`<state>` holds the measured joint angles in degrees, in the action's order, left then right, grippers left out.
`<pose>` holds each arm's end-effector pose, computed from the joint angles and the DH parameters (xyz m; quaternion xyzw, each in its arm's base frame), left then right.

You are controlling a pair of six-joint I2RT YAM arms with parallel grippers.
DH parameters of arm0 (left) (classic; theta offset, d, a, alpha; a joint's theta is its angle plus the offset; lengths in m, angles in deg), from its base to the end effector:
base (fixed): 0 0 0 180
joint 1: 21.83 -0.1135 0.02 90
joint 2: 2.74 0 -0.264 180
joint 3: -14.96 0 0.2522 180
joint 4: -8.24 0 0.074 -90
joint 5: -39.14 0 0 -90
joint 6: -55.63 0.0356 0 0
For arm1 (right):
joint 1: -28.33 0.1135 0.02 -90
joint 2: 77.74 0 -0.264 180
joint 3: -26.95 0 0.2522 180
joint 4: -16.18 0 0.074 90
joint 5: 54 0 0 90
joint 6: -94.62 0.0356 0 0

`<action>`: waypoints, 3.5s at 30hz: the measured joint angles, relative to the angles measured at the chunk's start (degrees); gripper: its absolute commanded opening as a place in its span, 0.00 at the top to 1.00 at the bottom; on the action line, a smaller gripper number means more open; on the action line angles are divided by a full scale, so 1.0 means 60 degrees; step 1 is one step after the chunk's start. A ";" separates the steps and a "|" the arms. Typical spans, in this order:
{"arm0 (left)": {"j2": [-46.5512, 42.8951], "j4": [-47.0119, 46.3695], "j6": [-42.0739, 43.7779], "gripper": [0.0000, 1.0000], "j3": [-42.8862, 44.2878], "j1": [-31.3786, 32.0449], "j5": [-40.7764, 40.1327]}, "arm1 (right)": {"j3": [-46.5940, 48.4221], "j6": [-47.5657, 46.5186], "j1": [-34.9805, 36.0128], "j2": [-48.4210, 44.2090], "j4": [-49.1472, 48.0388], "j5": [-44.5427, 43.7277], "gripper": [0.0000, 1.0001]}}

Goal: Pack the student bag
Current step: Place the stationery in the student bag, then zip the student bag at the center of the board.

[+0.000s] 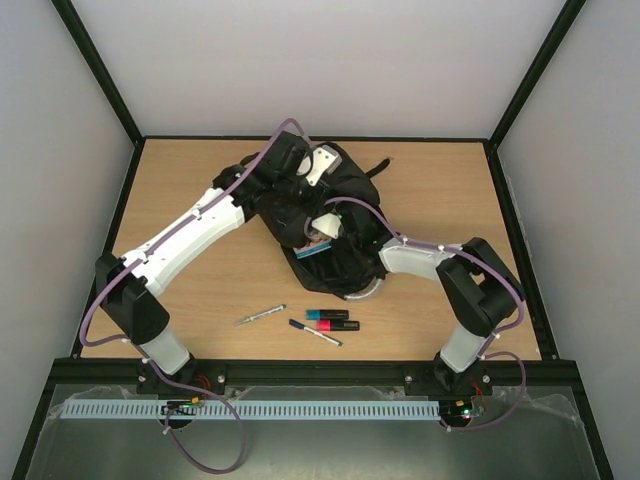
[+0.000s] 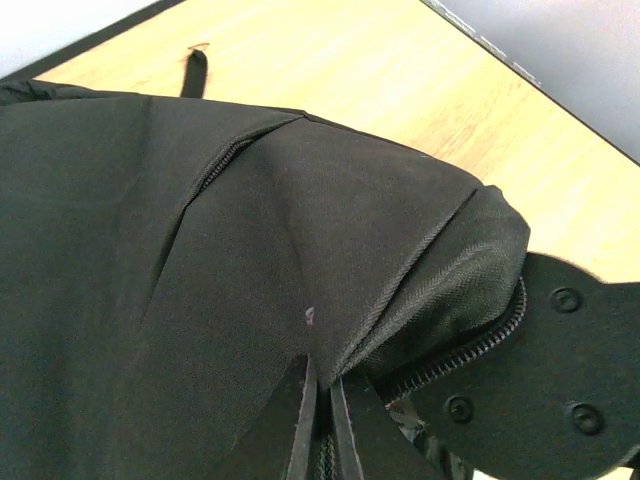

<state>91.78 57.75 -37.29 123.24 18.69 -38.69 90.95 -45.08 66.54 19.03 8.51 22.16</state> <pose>0.2795 -0.2487 0.3731 0.3310 0.8222 -0.2554 0.3863 0.2893 0.2169 0.1931 -0.5349 0.6479 -0.1545 0.5198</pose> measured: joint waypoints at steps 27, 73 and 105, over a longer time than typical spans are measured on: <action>-0.0157 -0.0623 -0.0280 0.98 -0.0783 -0.0138 0.0000 | -0.1188 0.1268 -0.0175 -0.3858 0.2342 0.0965 0.44; -0.3027 -0.5628 -0.3187 0.25 -0.9883 -0.0328 -0.1592 | 0.3133 0.4743 -0.2583 0.0408 0.6575 0.5894 0.55; -0.0182 -0.8684 0.0007 0.45 -0.9952 -0.1086 -0.0120 | 0.3399 0.5559 -0.2779 0.2000 0.4823 0.5668 0.55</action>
<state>90.69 5.64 -37.25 63.53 12.17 -39.41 111.34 -11.72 49.87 31.03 37.45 56.17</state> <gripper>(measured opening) 0.593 0.452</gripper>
